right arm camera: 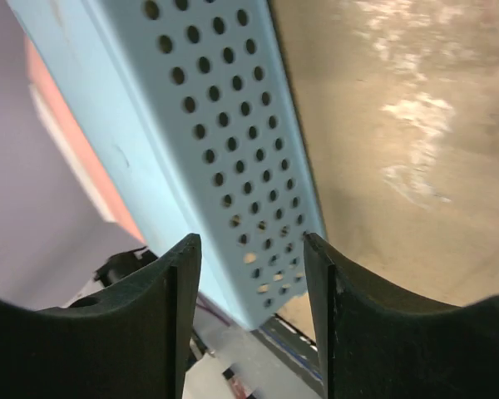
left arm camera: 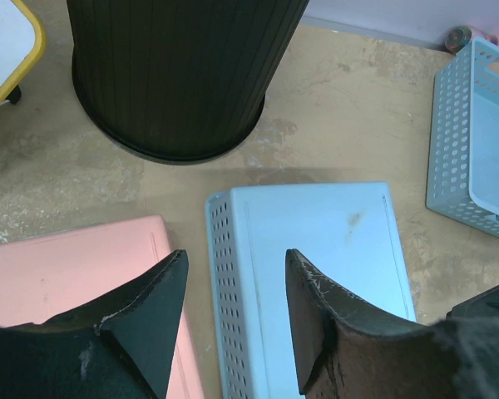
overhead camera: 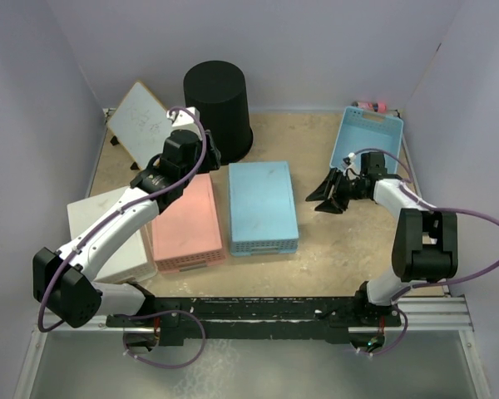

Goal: Turn the large container upside down

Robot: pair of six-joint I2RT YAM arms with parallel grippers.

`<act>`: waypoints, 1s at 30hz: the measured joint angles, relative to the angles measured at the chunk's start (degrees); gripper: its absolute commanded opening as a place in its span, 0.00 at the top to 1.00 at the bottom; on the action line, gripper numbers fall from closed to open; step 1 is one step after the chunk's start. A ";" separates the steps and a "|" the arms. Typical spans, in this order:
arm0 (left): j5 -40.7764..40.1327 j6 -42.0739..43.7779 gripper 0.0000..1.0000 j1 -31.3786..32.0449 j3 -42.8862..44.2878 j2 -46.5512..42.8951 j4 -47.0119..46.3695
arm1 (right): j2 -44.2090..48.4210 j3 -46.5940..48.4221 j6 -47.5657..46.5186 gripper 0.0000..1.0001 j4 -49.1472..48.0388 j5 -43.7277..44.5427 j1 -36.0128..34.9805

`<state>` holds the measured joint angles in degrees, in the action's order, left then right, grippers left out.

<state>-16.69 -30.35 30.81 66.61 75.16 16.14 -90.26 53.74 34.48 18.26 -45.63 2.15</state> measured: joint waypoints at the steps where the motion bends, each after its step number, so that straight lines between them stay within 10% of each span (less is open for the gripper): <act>1: 0.04 0.02 0.52 0.00 0.00 0.02 0.00 | -0.26 -0.02 -1.16 0.43 1.27 1.75 0.00; 16: 4.68 -0.02 0.52 1.01 0.00 3.23 -0.33 | 2.56 20.11 -8.68 0.30 9.11 34.88 -1.14; 24: 5.77 -0.02 0.52 2.97 0.00 3.39 -0.28 | -20.24 43.98 -8.09 0.29 8.07 49.70 -1.75; 30: 5.75 -0.02 0.52 3.76 0.00 3.39 -0.17 | -36.00 51.95 -8.28 0.56 10.16 51.71 -2.75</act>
<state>-10.94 -30.37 34.57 66.61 78.54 15.97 -126.26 105.69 26.20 28.42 6.09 -0.60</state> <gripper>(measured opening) 0.481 0.640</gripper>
